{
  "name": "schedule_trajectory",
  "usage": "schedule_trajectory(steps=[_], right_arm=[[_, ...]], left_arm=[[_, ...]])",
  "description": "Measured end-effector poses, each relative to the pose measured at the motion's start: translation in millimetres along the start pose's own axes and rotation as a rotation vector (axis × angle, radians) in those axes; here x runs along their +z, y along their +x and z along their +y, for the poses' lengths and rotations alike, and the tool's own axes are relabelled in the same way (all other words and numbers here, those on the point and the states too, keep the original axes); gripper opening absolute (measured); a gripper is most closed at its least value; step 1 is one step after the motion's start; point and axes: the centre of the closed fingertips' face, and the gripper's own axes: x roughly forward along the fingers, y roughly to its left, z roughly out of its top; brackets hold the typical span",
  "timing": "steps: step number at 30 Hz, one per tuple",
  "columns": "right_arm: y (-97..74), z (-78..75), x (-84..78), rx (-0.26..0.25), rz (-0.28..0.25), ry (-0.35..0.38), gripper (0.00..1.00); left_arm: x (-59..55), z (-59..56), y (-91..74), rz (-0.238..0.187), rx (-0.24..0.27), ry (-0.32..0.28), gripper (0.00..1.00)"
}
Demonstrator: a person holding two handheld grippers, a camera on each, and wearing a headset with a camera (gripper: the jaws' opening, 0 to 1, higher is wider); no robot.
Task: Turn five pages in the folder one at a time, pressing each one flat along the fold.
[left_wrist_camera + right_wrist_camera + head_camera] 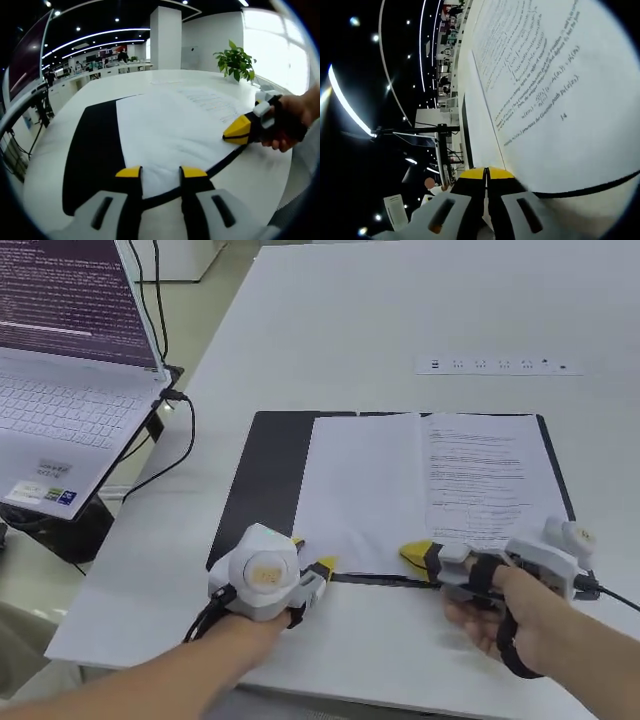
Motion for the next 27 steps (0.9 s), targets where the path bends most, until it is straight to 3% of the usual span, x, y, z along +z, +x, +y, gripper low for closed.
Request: schedule_trajectory(steps=[5, 9, 11, 14, 15, 19, 20, 22, 23, 25, 27], right_arm=[[-11.2, -0.9, -15.3, 0.005, 0.012, 0.031, 0.0], [-23.2, 8.0, -28.2, 0.015, 0.021, 0.017, 0.0], [-32.5, 15.8, -30.6, 0.021, 0.007, -0.027, 0.0], [-51.3, 24.3, -30.1, -0.019, -0.018, -0.186, 0.0], [-54.1, 25.2, -29.3, -0.027, -0.025, -0.202, 0.0], [-88.4, 38.7, -19.2, -0.087, -0.101, -0.417, 0.0], [-95.2, 39.9, -16.6, -0.102, -0.116, -0.444, 0.0], [-113.2, 38.5, -3.6, -0.144, -0.194, -0.496, 0.0], [-122.5, 42.0, 0.2, -0.137, -0.223, -0.529, 0.0], [-132.0, 42.4, 1.5, -0.151, -0.233, -0.558, 0.0], [-149.8, 44.2, 8.8, -0.194, -0.289, -0.628, 0.09]], left_arm=[[0.9, 0.2, 0.2, 0.007, 0.004, -0.004, 0.28], [1.2, 0.2, 0.2, 0.038, 0.018, -0.013, 0.27], [-0.8, 1.1, -4.1, 0.085, 0.022, -0.03, 0.25], [-5.8, -1.3, -15.4, 0.176, 0.003, -0.133, 0.22], [-4.7, -0.5, -20.6, 0.194, 0.0, -0.163, 0.22], [13.9, -0.2, -42.1, 0.122, -0.018, -0.186, 0.27], [15.9, -0.1, -46.4, 0.115, -0.018, -0.19, 0.29], [19.8, 0.1, -57.3, 0.105, -0.016, -0.186, 0.33], [21.8, 0.0, -63.4, 0.101, -0.013, -0.179, 0.36], [26.2, -0.4, -72.0, 0.083, -0.012, -0.162, 0.41], [33.3, -1.4, -82.9, 0.058, -0.004, -0.14, 0.44]])
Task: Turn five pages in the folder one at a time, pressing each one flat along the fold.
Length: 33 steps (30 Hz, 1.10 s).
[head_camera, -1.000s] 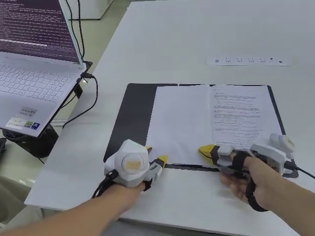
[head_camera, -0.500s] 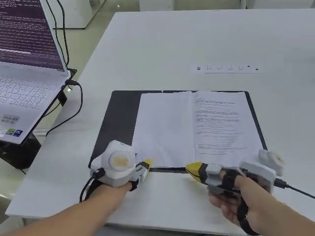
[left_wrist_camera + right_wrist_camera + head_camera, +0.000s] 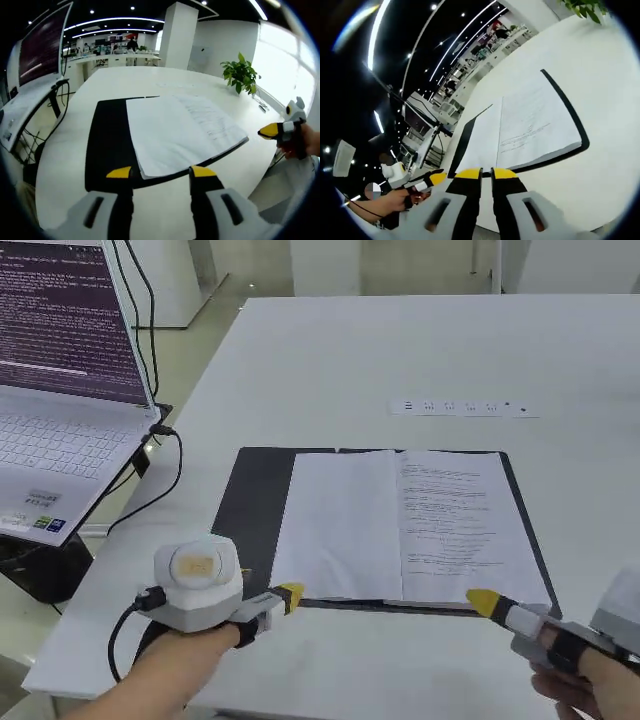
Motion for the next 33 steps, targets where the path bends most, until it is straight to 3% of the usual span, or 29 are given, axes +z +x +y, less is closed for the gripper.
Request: schedule_trajectory(steps=[7, 11, 13, 17, 21, 28, 33], right_arm=[[-27.7, -6.7, 23.0, -0.092, -0.099, -0.151, 0.39], [-32.5, -14.6, 25.1, -0.134, -0.089, -0.121, 0.57], [-36.1, -16.9, 33.8, -0.158, -0.131, -0.148, 0.64], [-39.9, -22.3, 41.2, -0.195, -0.151, -0.218, 0.79], [-40.6, -25.4, 46.0, -0.209, -0.154, -0.305, 0.85], [-44.0, -27.3, 53.4, -0.218, -0.162, -0.383, 0.99], [-45.7, -28.2, 55.0, -0.201, -0.151, -0.396, 1.0]], left_arm=[[12.7, -5.4, -26.6, -0.062, 0.029, 0.028, 0.59], [20.9, -8.2, -33.8, -0.097, 0.042, 0.054, 0.62], [22.0, -9.1, -36.0, -0.106, 0.05, 0.065, 0.66], [23.4, -13.2, -39.2, -0.123, 0.051, 0.075, 0.74], [25.9, -18.3, -42.3, -0.132, 0.049, 0.084, 0.83], [33.8, -24.9, -49.2, -0.163, 0.043, 0.057, 0.99], [31.4, -29.0, -52.6, -0.153, 0.037, 0.09, 0.99]])
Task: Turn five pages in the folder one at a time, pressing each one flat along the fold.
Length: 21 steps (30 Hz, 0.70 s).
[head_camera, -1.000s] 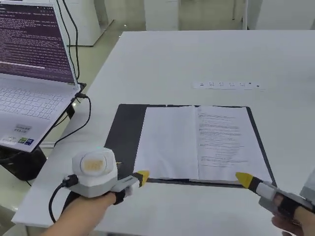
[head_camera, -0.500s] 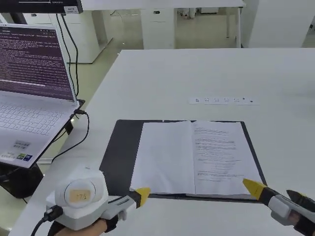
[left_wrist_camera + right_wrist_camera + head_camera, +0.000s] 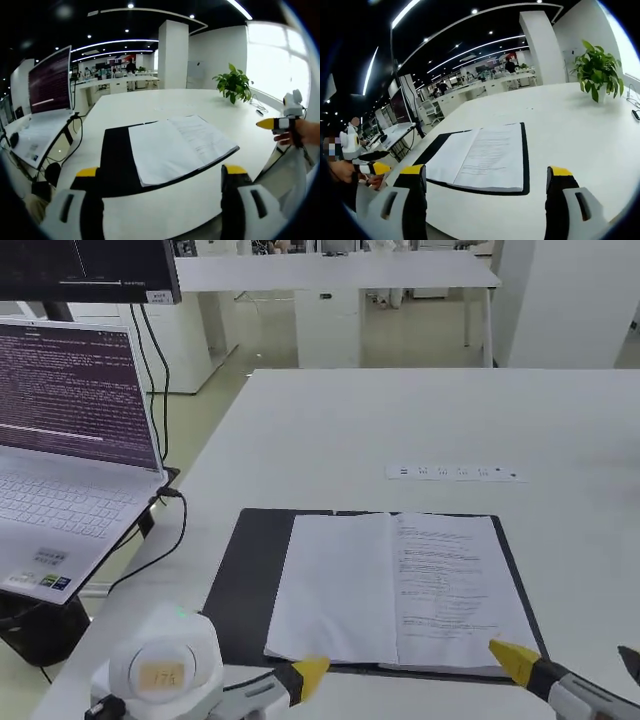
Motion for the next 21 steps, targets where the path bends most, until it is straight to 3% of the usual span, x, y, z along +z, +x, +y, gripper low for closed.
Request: schedule_trajectory(steps=[12, 14, 21], right_arm=[[-5.5, -10.2, 1.2, 0.007, 0.005, -0.028, 0.99], [-8.4, -10.1, 6.9, 0.012, -0.021, -0.051, 0.97], [-16.5, -20.3, 8.6, 0.0, -0.039, -0.048, 0.97]], left_arm=[[-8.0, -1.0, 2.2, 0.026, 0.011, -0.003, 0.98], [-5.6, -2.9, 5.4, 0.023, 0.009, -0.006, 0.96], [-1.1, -18.3, 30.6, 0.035, -0.023, 0.016, 0.93]])
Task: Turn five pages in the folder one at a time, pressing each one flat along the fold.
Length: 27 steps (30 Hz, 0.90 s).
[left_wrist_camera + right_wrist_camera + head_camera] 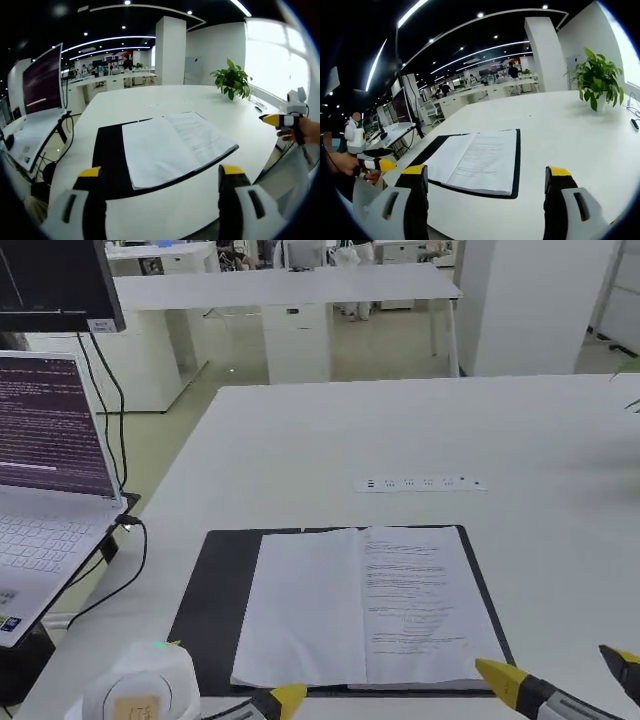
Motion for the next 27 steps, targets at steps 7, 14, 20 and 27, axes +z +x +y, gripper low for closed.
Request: schedule_trajectory(steps=[7, 14, 20, 27], right_arm=[[-8.2, -11.6, -11.6, -0.021, 0.016, 0.031, 0.95], [-15.3, -15.8, -11.3, -0.028, -0.002, 0.046, 0.94], [-18.2, -20.4, -13.1, -0.036, -0.004, 0.057, 0.92], [-22.0, -27.7, -17.2, -0.056, -0.006, 0.079, 0.91]], left_arm=[[-2.8, -34.0, 45.3, 0.042, -0.075, 0.049, 0.83], [3.9, -81.5, 92.4, 0.053, -0.165, 0.114, 0.75], [8.5, -114.3, 124.7, 0.054, -0.217, 0.157, 0.72], [2.1, -143.3, 149.6, 0.091, -0.253, 0.191, 0.71]])
